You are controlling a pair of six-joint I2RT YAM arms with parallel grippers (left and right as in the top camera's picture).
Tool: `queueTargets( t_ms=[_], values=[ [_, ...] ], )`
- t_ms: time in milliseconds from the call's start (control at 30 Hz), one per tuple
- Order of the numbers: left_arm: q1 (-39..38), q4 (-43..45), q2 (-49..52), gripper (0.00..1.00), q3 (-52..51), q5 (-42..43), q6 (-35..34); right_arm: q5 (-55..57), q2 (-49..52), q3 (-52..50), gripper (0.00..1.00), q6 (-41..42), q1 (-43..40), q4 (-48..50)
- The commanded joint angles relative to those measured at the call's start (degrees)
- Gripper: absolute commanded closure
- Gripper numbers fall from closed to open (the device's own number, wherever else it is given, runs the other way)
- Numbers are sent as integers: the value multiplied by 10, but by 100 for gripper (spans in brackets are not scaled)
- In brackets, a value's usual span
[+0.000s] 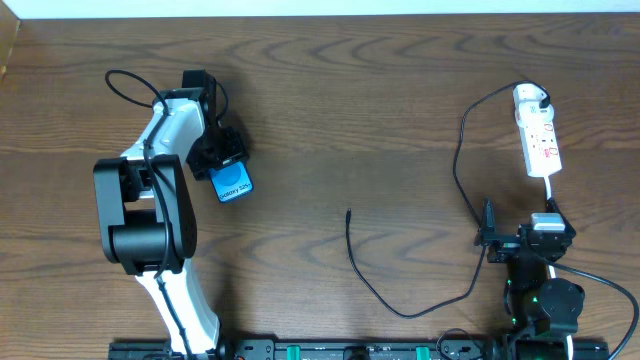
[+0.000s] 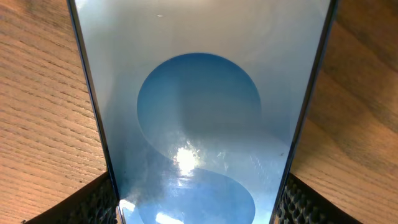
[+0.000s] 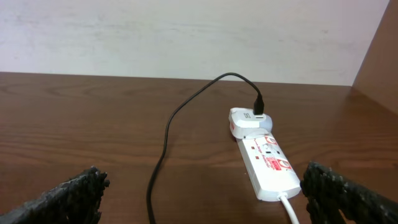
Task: Plug charger to phone and switch on socket
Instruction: 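Hold the phone with the left gripper, tilting it upward, then lift the blue phone with the left gripper and raise it upright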
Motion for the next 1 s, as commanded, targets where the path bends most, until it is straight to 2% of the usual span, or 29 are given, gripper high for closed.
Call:
queueTargets(
  t_ms=[0, 533, 733, 800, 967],
  values=[
    [0, -4, -12, 77, 11, 21, -3, 2, -3, -1, 1, -3, 5, -3],
    [0, -6, -120, 78, 11, 44, -3, 2, -3, -1, 1, -3, 5, -3],
    [0, 0, -162, 80, 11, 140, -15, 2, -3, -1, 1, -3, 5, -3],
    [0, 5, -168, 85, 11, 194, -50, 2, -3, -1, 1, -3, 5, -3],
    [0, 20, -169, 88, 11, 351, -139, 2, -3, -1, 1, -3, 5, -3]
  ],
)
